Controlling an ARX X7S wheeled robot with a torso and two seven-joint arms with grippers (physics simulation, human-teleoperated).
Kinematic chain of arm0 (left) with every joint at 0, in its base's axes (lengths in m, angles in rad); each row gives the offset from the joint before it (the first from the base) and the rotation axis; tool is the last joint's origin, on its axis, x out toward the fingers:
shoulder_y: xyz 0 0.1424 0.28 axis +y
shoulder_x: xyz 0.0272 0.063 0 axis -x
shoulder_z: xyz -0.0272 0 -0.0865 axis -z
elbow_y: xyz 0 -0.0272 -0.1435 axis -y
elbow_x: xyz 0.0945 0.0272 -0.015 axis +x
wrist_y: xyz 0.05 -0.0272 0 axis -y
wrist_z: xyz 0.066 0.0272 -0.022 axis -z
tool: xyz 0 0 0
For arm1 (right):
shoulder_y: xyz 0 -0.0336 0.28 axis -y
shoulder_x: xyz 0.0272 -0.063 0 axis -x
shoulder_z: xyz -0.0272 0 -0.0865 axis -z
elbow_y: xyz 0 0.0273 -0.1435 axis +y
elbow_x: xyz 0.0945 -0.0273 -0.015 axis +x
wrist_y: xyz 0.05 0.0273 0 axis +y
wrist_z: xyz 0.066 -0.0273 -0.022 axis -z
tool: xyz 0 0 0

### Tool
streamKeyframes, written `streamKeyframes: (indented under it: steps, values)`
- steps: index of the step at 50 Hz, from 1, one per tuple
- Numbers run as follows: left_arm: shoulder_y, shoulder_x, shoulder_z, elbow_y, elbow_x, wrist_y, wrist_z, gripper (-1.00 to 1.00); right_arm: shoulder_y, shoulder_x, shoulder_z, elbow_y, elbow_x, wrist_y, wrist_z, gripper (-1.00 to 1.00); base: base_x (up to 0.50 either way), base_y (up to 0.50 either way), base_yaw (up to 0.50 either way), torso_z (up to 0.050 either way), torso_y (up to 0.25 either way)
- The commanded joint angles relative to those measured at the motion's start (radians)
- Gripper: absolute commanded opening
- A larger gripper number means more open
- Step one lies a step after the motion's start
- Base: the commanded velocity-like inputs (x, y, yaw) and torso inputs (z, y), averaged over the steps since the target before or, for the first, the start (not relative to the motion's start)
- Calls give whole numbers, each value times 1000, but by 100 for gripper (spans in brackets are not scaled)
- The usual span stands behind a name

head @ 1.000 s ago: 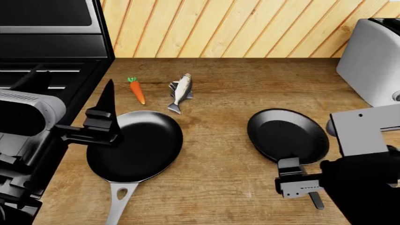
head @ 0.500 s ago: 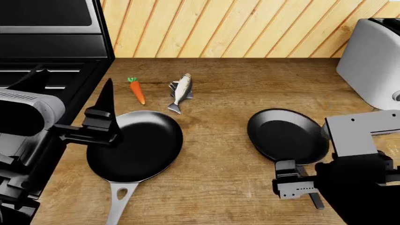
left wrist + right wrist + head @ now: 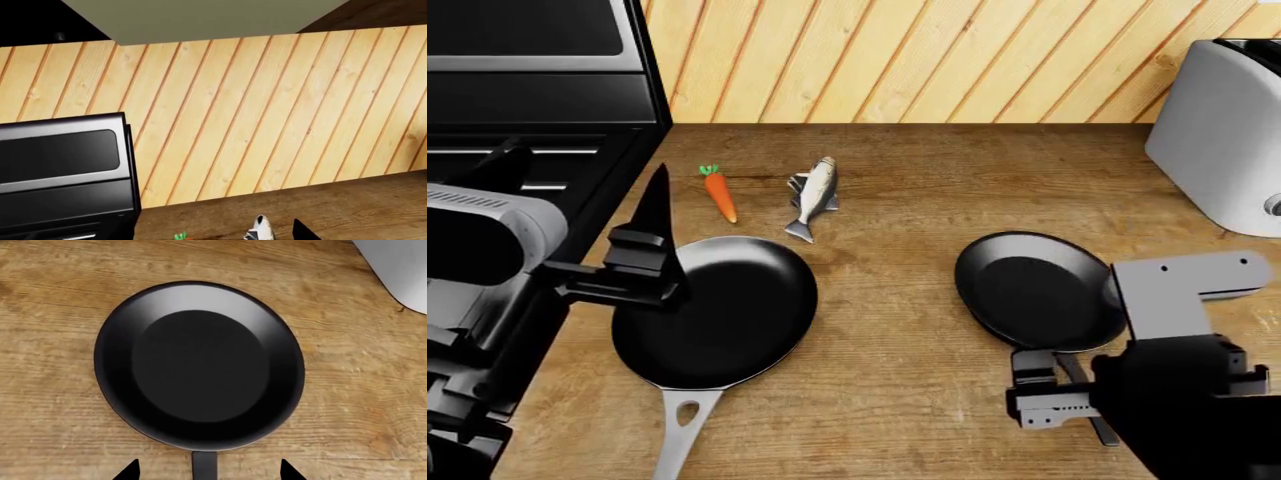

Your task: Place both pans onto different burners. Then place the carrot and the fish on different pans.

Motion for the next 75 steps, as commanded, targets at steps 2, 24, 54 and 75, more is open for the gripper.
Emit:
streamKeyframes:
  steps: [2,24,54,75]
  values:
    - [7,-3,9,-8,18,12,7,100,-28,-12,-12,31,-24,-10,-30,100,0,0,0,0,0]
    - [15,-12,18,-10,24,31,6,100,-81,-29,-34,55,-54,-32,-59,100,0,0,0,0,0]
    - [-3,-27,40,-11,-4,41,-21,100,-114,-53,-52,128,-89,-40,-95,100,0,0,0,0,0]
    - [-5,-39,44,-9,-17,55,-37,100,-132,-54,-57,123,-90,-50,-95,-100,0,0,0,0,0]
